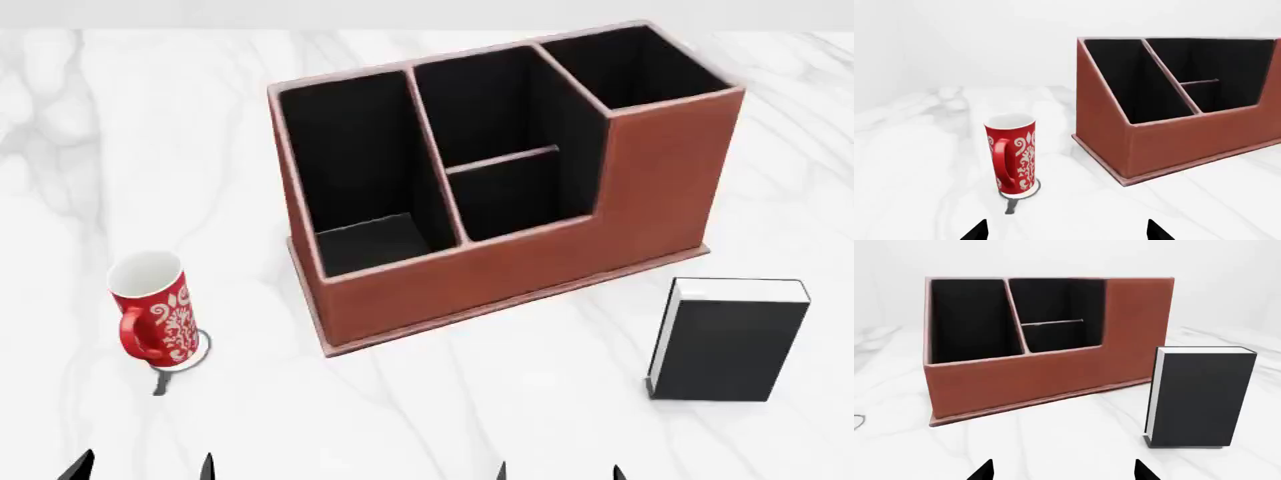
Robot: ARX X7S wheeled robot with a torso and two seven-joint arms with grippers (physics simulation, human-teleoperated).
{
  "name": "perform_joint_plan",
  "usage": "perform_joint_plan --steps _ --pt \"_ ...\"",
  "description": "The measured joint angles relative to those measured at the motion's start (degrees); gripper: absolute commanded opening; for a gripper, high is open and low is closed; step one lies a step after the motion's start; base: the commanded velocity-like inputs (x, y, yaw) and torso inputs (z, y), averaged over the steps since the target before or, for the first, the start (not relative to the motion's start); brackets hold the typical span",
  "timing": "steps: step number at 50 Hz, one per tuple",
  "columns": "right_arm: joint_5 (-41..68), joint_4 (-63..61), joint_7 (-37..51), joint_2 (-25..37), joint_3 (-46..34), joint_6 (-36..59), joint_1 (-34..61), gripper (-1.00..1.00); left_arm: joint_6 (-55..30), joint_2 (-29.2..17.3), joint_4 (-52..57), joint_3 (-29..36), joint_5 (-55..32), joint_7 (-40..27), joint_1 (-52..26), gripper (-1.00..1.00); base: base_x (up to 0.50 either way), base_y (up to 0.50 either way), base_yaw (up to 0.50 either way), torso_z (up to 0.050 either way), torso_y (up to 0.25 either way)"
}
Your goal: Pick up the book and place it in the back compartment of the caddy.
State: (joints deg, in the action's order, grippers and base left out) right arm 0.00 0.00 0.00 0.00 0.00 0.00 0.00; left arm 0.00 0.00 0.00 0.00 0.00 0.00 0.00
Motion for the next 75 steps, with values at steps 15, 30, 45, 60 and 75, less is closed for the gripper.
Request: perform_joint_plan --steps 15,30,45,60,75 --pt "1.8 0.7 2.2 1.7 -2.1 -0.4 0.4 1.00 1.0 -1.9 -0.4 2.3 -1.5 -1.7 0.0 1.00 0.00 0.00 0.00 0.000 0.000" --pt "2.5 2.2 4.6 3.2 -4.1 -3.7 0.8 1.00 4.6 -3.5 -1.6 4.0 -2.8 -3.2 0.1 1.00 0.00 0.00 0.00 0.000 0.000" --pt "4.4 -2.8 7.4 4.0 -3.9 -13.8 -3.5 1.00 15.7 -4.3 -1.3 3.4 -3.9 -5.9 2.0 1.00 0.00 0.00 0.00 0.000 0.000" --pt "4.4 -7.8 10.8 4.6 -3.4 -21.8 -7.8 1.00 26.1 -4.8 0.4 2.6 -4.1 -8.9 4.8 1.00 0.00 0.00 0.00 0.000 0.000" --pt "2.6 -9.9 14.9 4.5 -2.4 -30.0 -10.9 1.00 38.3 -5.5 1.8 2.4 -5.5 -10.6 8.0 1.00 0.00 0.00 0.00 0.000 0.000"
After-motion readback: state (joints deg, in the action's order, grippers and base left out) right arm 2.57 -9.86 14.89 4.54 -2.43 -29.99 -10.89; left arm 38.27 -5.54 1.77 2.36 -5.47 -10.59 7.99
